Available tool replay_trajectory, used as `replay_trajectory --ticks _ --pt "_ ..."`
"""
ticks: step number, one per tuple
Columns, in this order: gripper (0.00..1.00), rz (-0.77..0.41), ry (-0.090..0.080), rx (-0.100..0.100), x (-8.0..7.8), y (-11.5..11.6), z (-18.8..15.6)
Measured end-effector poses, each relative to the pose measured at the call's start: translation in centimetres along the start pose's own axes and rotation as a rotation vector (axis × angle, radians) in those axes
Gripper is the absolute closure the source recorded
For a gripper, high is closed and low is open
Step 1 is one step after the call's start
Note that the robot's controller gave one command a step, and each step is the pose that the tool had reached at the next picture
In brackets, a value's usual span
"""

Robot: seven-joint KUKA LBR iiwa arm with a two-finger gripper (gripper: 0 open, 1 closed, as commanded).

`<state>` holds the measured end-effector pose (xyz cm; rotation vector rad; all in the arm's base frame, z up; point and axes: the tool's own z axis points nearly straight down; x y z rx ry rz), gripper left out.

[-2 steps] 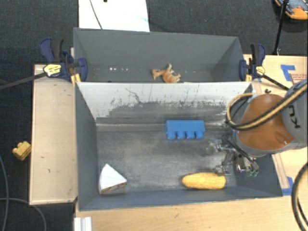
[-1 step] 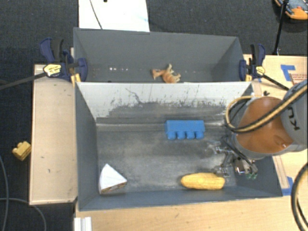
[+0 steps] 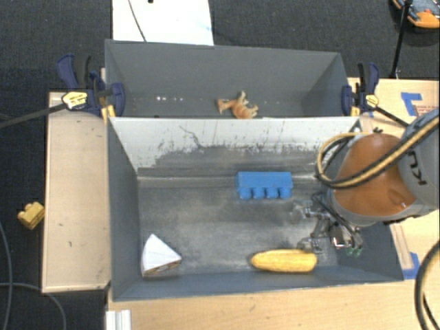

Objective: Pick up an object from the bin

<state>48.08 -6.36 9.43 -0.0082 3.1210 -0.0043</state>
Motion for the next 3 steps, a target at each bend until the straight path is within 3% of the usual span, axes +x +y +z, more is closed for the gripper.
replay_trajectory --ticks 1,3 --pt "0.00 -0.079 0.005 -0.001 -0.1 1.3 -1.5" --pt "0.00 -0.107 -0.008 0.002 -0.4 1.7 1.4"
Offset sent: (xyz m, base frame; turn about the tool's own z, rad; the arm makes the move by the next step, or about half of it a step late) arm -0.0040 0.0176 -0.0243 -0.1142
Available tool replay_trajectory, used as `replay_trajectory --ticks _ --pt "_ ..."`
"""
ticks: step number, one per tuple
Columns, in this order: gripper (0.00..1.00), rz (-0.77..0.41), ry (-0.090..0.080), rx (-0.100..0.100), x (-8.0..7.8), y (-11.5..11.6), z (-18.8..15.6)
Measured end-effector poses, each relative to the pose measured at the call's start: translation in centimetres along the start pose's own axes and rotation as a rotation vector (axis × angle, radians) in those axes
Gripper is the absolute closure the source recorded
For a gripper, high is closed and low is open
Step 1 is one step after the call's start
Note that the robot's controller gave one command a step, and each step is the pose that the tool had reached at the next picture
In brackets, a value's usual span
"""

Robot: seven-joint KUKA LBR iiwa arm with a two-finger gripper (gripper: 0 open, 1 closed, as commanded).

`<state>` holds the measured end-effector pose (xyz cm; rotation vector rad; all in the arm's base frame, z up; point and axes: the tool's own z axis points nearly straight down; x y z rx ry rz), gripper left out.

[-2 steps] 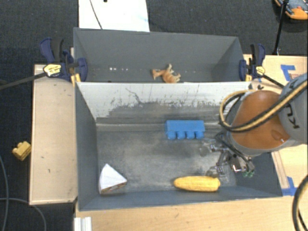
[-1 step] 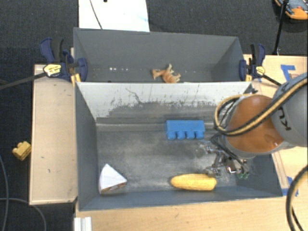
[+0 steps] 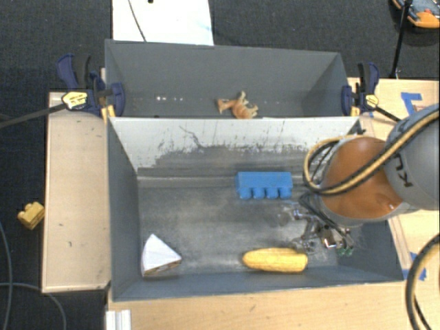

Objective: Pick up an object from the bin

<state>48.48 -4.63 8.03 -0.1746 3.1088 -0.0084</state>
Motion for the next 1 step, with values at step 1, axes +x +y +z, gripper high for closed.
replay_trajectory --ticks 1 --pt "0.00 -0.120 0.025 -0.012 -1.47 0.16 -4.56"
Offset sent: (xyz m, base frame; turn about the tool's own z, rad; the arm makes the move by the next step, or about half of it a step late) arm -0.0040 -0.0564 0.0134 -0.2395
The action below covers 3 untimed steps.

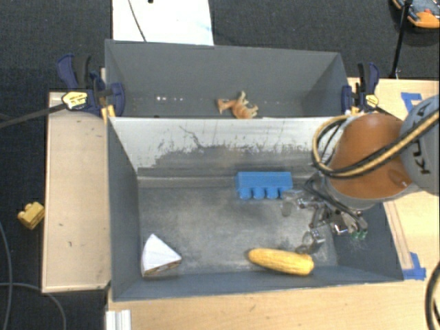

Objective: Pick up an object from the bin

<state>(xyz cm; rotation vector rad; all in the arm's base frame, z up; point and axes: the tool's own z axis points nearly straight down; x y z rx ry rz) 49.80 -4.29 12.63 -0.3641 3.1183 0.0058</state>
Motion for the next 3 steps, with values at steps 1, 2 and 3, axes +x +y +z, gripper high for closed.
replay_trajectory --ticks 1,2,3 --pt "0.00 -0.068 -0.009 0.009 1.3 -3.5 -0.8" --pt "0.00 -0.165 0.001 0.006 0.9 0.6 2.7" --pt "1.00 -0.202 0.001 0.003 0.9 3.6 5.6"
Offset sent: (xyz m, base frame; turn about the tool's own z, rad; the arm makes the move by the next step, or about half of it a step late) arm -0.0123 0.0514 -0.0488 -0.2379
